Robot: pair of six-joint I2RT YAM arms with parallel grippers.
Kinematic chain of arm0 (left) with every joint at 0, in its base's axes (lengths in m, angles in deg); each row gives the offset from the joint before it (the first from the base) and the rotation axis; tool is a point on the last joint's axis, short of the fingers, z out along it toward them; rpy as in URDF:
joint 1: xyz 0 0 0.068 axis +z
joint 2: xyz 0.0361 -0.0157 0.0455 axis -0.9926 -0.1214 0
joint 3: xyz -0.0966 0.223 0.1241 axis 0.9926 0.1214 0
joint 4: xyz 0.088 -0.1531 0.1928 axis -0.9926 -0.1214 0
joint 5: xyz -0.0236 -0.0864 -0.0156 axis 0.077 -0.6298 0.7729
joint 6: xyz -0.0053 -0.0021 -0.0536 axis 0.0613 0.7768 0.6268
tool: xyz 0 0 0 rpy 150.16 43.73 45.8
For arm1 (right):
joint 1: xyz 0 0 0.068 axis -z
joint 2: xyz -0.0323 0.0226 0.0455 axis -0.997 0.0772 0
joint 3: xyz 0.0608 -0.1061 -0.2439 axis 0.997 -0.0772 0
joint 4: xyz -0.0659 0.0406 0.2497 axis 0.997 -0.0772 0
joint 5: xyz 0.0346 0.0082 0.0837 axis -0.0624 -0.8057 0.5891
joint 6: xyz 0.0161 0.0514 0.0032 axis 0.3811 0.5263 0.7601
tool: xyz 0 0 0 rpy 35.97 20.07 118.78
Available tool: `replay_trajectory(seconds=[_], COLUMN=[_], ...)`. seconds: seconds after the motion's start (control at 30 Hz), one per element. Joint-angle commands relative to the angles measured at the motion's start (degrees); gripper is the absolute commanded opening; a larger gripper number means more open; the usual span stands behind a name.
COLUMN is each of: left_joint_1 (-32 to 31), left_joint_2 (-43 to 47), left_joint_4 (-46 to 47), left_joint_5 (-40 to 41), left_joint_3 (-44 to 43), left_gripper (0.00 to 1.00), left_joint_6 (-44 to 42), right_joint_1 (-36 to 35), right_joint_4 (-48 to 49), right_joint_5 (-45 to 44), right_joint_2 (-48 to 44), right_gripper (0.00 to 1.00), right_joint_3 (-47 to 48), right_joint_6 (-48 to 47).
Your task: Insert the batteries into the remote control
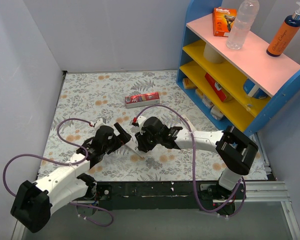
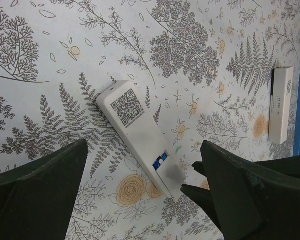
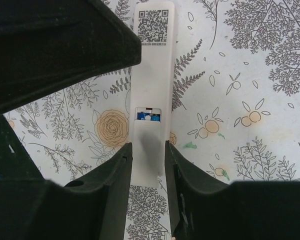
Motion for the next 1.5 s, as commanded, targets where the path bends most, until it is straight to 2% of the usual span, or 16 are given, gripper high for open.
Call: replay_trajectory(seconds=[0.0, 0.23, 0.37, 0.7, 0.83, 1.07, 1.47], left_joint_1=[0.68, 4.71, 6.74, 7.18, 7.27, 7.27, 7.27], left_joint_2=[-1.73, -8.41, -11.83, -15.27, -17.37, -17.82, -17.2], left_joint_4=[1.8, 5.22, 7.6, 8.83, 9.01, 9.45, 10.59], left_joint_5=[0.61, -2.72, -5.1, -5.27, -6.07, -7.38, -9.85], left_joint_3=[0.37, 0.45, 0.37, -0.6, -0.51, 0.28, 1.95], left_gripper=[0.98, 0.87, 0.8, 0.73, 0.63, 0.52, 0.47], left_joint_6=[1.27, 3.64, 4.09, 4.35, 4.44, 4.7, 4.79], right_joint_1=[0.27, 0.27, 0.27, 0.27, 0.27, 0.18, 0.27], right_joint_4=[0.36, 0.45, 0.36, 0.36, 0.36, -3.5, -2.54], right_joint_5=[-1.02, 0.57, 0.92, 2.15, 2.59, 2.32, 1.36], right_joint_2=[-0.76, 0.65, 1.44, 4.08, 5.13, 7.24, 10.76], right_gripper=[0.38, 0.3, 0.29, 0.29, 0.29, 0.29, 0.28], right_joint_3=[1.32, 0.8, 0.8, 0.71, 0.71, 2.11, 2.46], right_joint_6=[-0.71, -0.89, -1.41, -1.94, -2.2, -3.35, -2.56])
